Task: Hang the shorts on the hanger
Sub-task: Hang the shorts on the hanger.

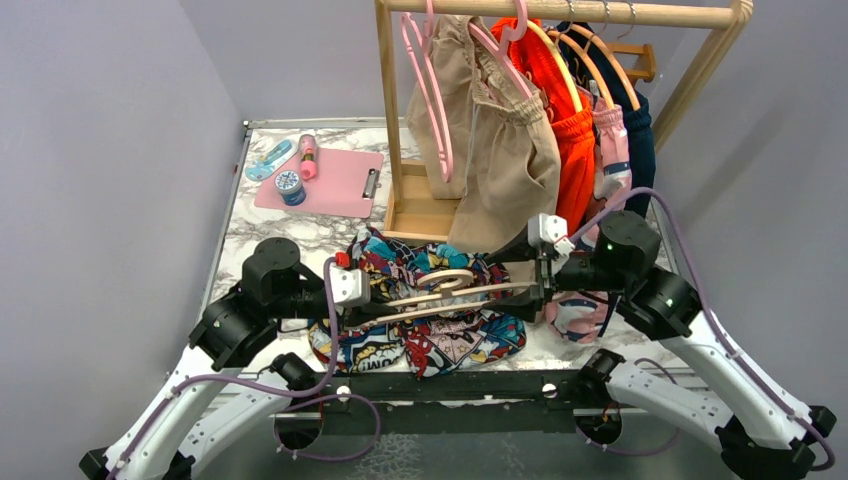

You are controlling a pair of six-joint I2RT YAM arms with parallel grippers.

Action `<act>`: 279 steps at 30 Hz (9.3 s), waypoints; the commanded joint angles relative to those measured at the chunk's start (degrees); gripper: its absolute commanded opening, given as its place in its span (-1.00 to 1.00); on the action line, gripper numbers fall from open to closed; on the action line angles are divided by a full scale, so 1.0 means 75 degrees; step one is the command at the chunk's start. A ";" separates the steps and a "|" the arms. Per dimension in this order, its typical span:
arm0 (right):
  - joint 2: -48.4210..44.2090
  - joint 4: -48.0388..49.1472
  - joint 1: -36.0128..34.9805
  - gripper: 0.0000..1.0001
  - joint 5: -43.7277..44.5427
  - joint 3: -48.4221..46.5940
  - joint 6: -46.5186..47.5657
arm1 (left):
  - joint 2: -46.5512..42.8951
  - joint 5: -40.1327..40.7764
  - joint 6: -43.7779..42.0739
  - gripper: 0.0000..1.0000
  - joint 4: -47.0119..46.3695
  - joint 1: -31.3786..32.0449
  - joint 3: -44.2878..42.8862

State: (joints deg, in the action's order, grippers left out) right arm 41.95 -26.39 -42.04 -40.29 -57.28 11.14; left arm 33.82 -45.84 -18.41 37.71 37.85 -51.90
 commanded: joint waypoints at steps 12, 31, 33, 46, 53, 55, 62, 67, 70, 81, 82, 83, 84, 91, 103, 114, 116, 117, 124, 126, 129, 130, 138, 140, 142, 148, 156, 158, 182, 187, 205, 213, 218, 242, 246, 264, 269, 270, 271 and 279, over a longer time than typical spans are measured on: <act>0.1162 0.1109 -0.0203 0.42 -0.1513 -0.0535 0.0042 | 0.0707 -0.0114 -0.0008 -1.00 -0.0637 0.0228 -0.0227; 0.1507 0.2051 -0.0365 0.01 -0.1284 -0.0110 -0.0370 | 0.1247 0.0081 -0.0103 -1.00 -0.0767 0.0235 -0.0765; 0.1538 0.2214 -0.0365 -0.05 -0.1301 -0.0098 -0.0491 | 0.1273 0.0086 -0.0109 -1.00 -0.0772 0.0231 -0.0760; 0.1724 0.2278 -0.0394 -0.35 -0.1278 -0.0092 -0.0673 | 0.1291 0.0114 -0.0152 -1.00 -0.0772 0.0235 -0.0833; 0.1721 0.2123 -0.0418 -0.38 -0.1182 -0.0057 -0.0556 | 0.1309 0.0136 -0.0221 -1.00 -0.0765 0.0235 -0.0856; 0.1711 0.2104 -0.0428 -0.45 -0.1147 -0.0042 -0.0536 | 0.1288 0.0148 -0.0234 -1.00 -0.0772 0.0239 -0.0830; 0.1645 0.2134 -0.0433 -0.99 -0.0978 -0.0004 -0.0634 | 0.1201 0.0393 -0.0250 -0.97 -0.0839 0.0228 -0.0696; 0.1304 0.2264 -0.0438 -0.99 -0.0102 0.0152 -0.1261 | 0.0700 0.1251 0.0062 0.40 -0.1301 0.0232 -0.0195; 0.0892 0.2486 -0.0430 -0.99 0.0713 0.0411 -0.1847 | -0.0013 0.2517 0.0633 0.75 -0.1794 0.0228 0.0353; -0.0099 0.2784 -0.0430 -0.99 0.2195 0.1367 -0.2788 | -0.1658 0.7382 0.4521 0.98 -0.2236 0.0227 0.1600; -0.0118 0.2850 -0.0433 -0.98 0.2262 0.1468 -0.2900 | -0.1618 0.7821 0.4873 0.98 -0.2060 0.0227 0.1581; -0.0111 0.2887 -0.0431 -0.99 0.2331 0.1518 -0.3033 | -0.1551 0.8200 0.5188 0.98 -0.1849 0.0230 0.1571; -0.0077 0.2905 -0.0430 -0.99 0.2394 0.1521 -0.3134 | -0.1451 0.8509 0.5504 0.98 -0.1666 0.0228 0.1540; 0.0492 0.2351 -0.0431 -0.98 0.3979 0.1043 -0.4209 | -0.0074 0.9391 0.7157 0.98 -0.0331 0.0228 0.1161; 0.0142 0.2146 -0.0436 -0.98 0.3836 0.1417 -0.3093 | 0.1645 0.8654 0.7851 0.98 0.0179 0.0228 0.1342; 0.0066 0.1357 -0.0439 -0.98 0.3527 0.1395 -0.2364 | 0.2221 0.8789 0.7581 0.36 0.0093 0.0216 0.1437; 0.0063 0.1329 -0.0437 -0.98 0.3443 0.1401 -0.2301 | 0.2252 0.8902 0.7465 0.24 -0.0068 0.0216 0.1517; 0.0070 0.1319 -0.0431 -0.98 0.3379 0.1393 -0.2255 | 0.2271 0.8953 0.7398 0.22 -0.0171 0.0216 0.1560; 0.0390 0.1127 -0.0437 -0.98 0.2890 0.1313 -0.1962 | 0.2787 0.9030 0.7133 -0.01 -0.0735 0.0069 0.1765; 0.0480 0.1095 -0.0434 -0.98 0.2799 0.1330 -0.1920 | 0.2881 0.9001 0.7120 -0.01 -0.0832 0.0024 0.1828; 0.0608 0.1132 -0.0441 -0.98 0.2912 0.1382 -0.1936 | 0.2902 0.9018 0.7096 -0.01 -0.0916 -0.0040 0.1873; 0.0650 0.1145 -0.0441 -0.98 0.2988 0.1388 -0.1961 | 0.2891 0.9029 0.7089 -0.01 -0.0924 -0.0070 0.1870; 0.1110 0.1121 -0.0467 -0.98 0.3292 0.1103 -0.1926 | 0.2809 0.8812 0.7057 0.01 -0.1007 -0.0434 0.1889; 0.1283 0.1047 -0.0560 -0.98 0.3124 0.1036 -0.1894 | 0.2831 0.8698 0.6996 0.01 -0.1059 -0.0530 0.1914; 0.1413 0.0987 -0.0698 -0.98 0.2993 0.1014 -0.1847 | 0.2860 0.8565 0.6885 0.01 -0.1119 -0.0623 0.1918; 0.1527 0.0913 -0.1094 -0.98 0.2899 0.1108 -0.1756 | 0.2923 0.7739 0.6394 0.04 -0.1300 -0.0903 0.1955; 0.1572 0.1130 -0.1215 -0.98 0.3284 0.1304 -0.1777 | 0.2769 0.7246 0.6187 0.07 -0.1356 -0.0944 0.2047; 0.1614 0.1189 -0.1221 -0.98 0.3592 0.1305 -0.1798 | 0.2729 0.7219 0.6184 0.08 -0.1354 -0.0944 0.2088; 0.1741 0.1362 -0.1233 -0.98 0.4054 0.1418 -0.1821 | 0.2287 0.7548 0.5513 0.51 -0.1468 -0.0944 0.2244; 0.2145 0.1480 -0.1237 -0.98 0.5138 0.1190 -0.2035 | 0.2265 0.7851 0.5631 0.52 -0.1014 -0.0933 0.1964; 0.2252 0.1737 -0.1238 -0.98 0.7005 0.1256 -0.2421 | 0.2389 0.7604 0.5224 0.44 -0.1364 -0.0937 0.1841; 0.2101 0.1613 -0.1237 -0.98 0.6753 0.1390 -0.2417 | 0.2830 0.7789 0.4202 0.28 -0.2150 -0.0944 0.1443; 0.2081 0.1540 -0.1238 -0.98 0.6479 0.1364 -0.2392 | 0.3223 0.7403 0.3317 0.09 -0.2367 -0.0944 0.1340; 0.2007 0.1431 -0.1232 -0.98 0.6136 0.1264 -0.2302 | 0.5095 0.7125 0.2647 0.25 -0.2071 -0.0944 0.0690; 0.1979 0.1477 -0.1238 -0.98 0.6113 0.1313 -0.2310 | 0.5380 0.7133 0.2621 0.21 -0.2022 -0.0944 0.0599; 0.1884 0.1480 -0.1238 -0.98 0.6009 0.1296 -0.2396 | 0.5828 0.6505 0.2646 -0.36 -0.1960 -0.0944 0.0463; 0.1755 0.1246 -0.1231 -0.98 0.5816 0.1112 -0.2435 | 0.5753 0.6354 0.2770 -0.90 -0.2206 -0.0944 0.0568; 0.1726 0.1210 -0.1237 -0.98 0.5746 0.1094 -0.2415 | 0.5653 0.6300 0.2821 -1.00 -0.2320 -0.0944 0.0628; 0.1692 0.1175 -0.1238 -0.98 0.5659 0.1086 -0.2386 | 0.5555 0.6258 0.2889 -1.00 -0.2408 -0.0944 0.0678; 0.1621 0.1053 -0.1238 -0.98 0.4493 0.1159 -0.2236 | 0.4855 0.5791 0.3456 -1.00 -0.2805 -0.0944 0.0469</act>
State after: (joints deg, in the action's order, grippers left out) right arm 55.09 -17.45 -51.31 -0.10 -47.07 -6.48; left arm 73.30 1.45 4.27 20.45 30.85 -46.76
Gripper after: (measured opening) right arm 0.047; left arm 0.020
